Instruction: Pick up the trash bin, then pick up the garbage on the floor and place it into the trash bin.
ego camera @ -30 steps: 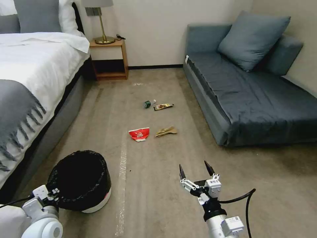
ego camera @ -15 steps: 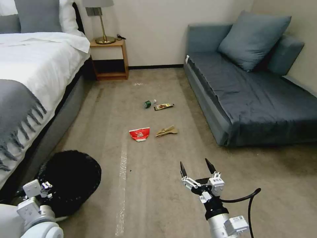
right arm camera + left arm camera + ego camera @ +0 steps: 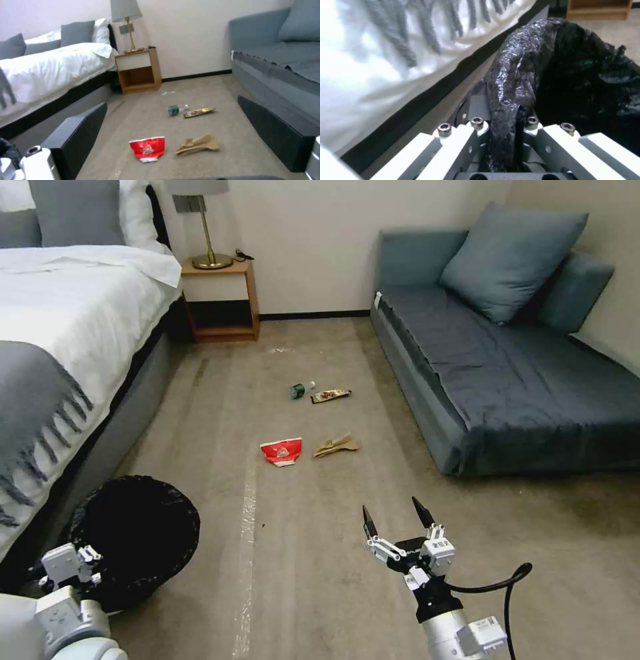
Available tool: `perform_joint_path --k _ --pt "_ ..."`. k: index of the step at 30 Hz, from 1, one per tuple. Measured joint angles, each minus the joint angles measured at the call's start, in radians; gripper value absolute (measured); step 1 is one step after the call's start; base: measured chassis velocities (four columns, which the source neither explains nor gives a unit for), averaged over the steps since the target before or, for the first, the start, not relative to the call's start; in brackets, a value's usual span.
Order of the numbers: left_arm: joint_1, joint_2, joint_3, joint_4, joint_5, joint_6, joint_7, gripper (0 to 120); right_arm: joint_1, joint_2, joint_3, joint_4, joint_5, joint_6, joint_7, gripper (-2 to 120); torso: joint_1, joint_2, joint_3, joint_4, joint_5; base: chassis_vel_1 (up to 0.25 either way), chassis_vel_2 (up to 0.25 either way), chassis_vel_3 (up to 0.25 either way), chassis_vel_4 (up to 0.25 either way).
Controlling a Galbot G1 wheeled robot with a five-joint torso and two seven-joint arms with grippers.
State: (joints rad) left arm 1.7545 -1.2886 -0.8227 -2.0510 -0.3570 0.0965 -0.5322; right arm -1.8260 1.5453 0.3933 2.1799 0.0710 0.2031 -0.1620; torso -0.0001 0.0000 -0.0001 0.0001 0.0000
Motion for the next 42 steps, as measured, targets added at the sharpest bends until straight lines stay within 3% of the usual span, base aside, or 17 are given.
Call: perform_joint_path --k 23,37,42 --pt "-0.020 0.014 0.001 0.057 0.010 -0.036 0.001 7 -0.003 0.021 -0.001 -0.020 -0.036 0.009 -0.008 100 0.000 0.000 0.000 0.0000 0.0000 -0.151 0.159 0.151 -0.155" --pt "-0.026 0.016 -0.007 0.053 0.027 -0.071 -0.005 7 0.015 0.021 -0.008 -0.042 -0.047 0.017 -0.008 100 0.000 0.000 0.000 -0.0001 0.0001 -0.151 0.147 0.146 -0.145" --pt "-0.054 0.025 -0.007 0.056 0.044 -0.073 -0.011 7 0.001 0.022 -0.005 -0.040 -0.054 0.028 -0.006 100 0.000 0.000 0.000 0.0000 0.0000 -0.118 0.119 0.108 -0.132"
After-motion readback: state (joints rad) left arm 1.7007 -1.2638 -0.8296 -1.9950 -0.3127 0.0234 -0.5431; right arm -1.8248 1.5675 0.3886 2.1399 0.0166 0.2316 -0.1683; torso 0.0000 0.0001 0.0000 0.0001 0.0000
